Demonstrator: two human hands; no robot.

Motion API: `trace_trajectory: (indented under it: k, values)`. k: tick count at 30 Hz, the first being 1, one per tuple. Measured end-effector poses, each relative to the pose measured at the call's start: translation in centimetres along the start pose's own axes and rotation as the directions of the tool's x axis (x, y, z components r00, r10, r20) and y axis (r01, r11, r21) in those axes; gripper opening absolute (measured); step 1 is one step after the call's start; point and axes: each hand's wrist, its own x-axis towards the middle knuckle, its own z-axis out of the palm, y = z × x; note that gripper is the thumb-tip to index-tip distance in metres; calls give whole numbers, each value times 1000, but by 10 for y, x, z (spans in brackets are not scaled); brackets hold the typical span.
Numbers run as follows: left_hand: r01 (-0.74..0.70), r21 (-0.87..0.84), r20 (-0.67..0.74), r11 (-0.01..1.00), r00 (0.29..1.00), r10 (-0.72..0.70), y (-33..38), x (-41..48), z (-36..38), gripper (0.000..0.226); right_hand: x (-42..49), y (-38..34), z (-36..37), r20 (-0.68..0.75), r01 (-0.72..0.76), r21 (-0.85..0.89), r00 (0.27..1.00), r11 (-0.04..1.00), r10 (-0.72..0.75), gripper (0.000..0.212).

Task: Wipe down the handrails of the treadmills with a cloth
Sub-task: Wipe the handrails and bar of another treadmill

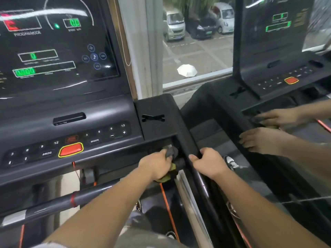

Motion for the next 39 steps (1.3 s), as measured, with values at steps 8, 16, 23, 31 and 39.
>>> trace_trajectory:
  k: [8,16,23,31,39]
  values:
    - [-49,426,-204,903,968,149,14,-79,58,97,9,-12,-11,78,-23,-134,996,991,34,50]
    - [-174,336,-59,926,977,205,8,-3,15,65,16,-25,-12,81,-61,-202,994,977,78,33]
    - [-95,125,12,988,995,95,12,13,6,52,12,-27,-12,74,-104,-185,990,977,119,46]
    - [-67,472,-165,879,973,163,31,-41,42,86,15,-24,-9,64,-134,-147,987,980,144,64]
    - [-23,-123,282,992,958,57,18,33,-22,49,14,-24,-6,56,-153,-117,985,981,160,63]
